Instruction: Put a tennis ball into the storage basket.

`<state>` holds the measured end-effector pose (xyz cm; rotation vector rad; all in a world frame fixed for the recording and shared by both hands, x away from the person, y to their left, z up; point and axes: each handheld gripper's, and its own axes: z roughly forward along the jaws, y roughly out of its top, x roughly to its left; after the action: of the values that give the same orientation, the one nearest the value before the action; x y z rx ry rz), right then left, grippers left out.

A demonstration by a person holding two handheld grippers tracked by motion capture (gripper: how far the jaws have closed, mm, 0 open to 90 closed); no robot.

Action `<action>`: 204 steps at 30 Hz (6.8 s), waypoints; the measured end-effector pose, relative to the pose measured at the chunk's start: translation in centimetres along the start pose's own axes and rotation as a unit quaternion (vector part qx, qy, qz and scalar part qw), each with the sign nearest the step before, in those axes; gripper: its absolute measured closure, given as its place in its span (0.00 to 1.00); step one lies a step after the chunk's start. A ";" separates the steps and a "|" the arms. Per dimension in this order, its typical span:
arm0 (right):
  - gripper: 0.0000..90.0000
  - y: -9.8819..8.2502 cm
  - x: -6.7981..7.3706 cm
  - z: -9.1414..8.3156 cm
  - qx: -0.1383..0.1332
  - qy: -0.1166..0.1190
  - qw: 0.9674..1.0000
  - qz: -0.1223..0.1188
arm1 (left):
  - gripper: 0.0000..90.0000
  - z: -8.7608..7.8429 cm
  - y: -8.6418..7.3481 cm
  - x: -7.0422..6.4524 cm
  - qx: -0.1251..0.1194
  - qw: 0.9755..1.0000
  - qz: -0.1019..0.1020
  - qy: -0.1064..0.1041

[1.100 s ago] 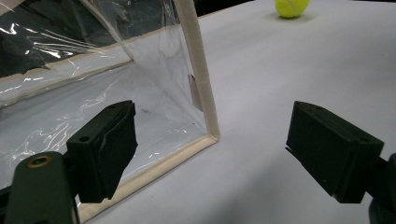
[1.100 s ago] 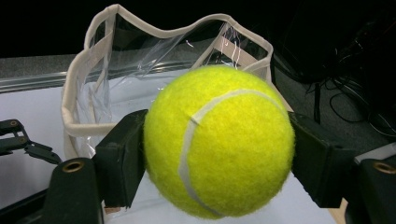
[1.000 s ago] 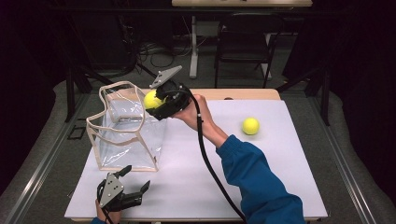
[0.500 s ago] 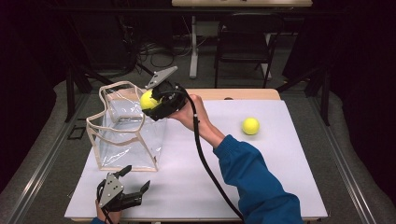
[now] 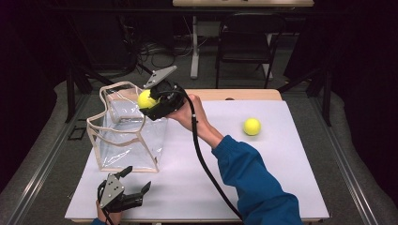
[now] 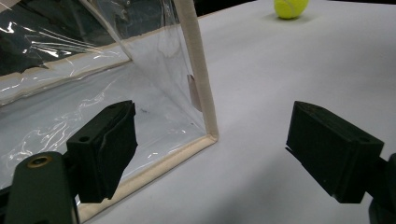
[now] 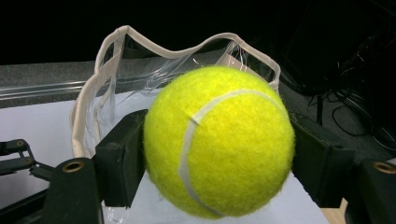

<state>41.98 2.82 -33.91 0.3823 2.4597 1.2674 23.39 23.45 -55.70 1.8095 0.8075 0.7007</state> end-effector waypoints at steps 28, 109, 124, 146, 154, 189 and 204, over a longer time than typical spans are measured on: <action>0.29 1.1 0.4 1.0 -0.017 -0.004 1.000 -0.001 | 0.18 0.0 0.0 0.0 -0.001 1.000 -0.003 0.002; 0.18 0.9 2.6 6.2 0.037 0.053 0.998 0.011 | 0.18 -0.1 0.0 0.0 -0.005 1.000 -0.005 0.000; 0.00 -0.9 2.0 2.4 0.023 0.050 0.998 0.021 | 0.18 -0.1 0.0 0.0 -0.004 1.000 -0.002 0.001; 0.00 -5.2 0.4 -1.9 0.028 0.028 0.999 0.035 | 0.18 0.1 0.0 -0.1 0.000 1.000 0.001 0.002; 0.00 -7.2 0.0 -2.8 0.037 0.019 0.998 0.042 | 0.18 0.0 0.0 -0.1 0.000 1.000 0.002 0.000; 0.00 -13.1 -0.5 -5.8 0.070 0.002 0.996 0.059 | 0.18 0.1 0.0 -0.1 -0.001 1.000 0.001 0.003; 0.00 -15.7 -0.8 -6.9 0.075 -0.008 0.994 0.078 | 0.18 0.1 0.0 -0.2 -0.002 1.000 0.001 0.005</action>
<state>38.59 -11.40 -42.92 0.6320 2.5625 1.1352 23.38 23.26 -55.79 1.8061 0.8100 0.7129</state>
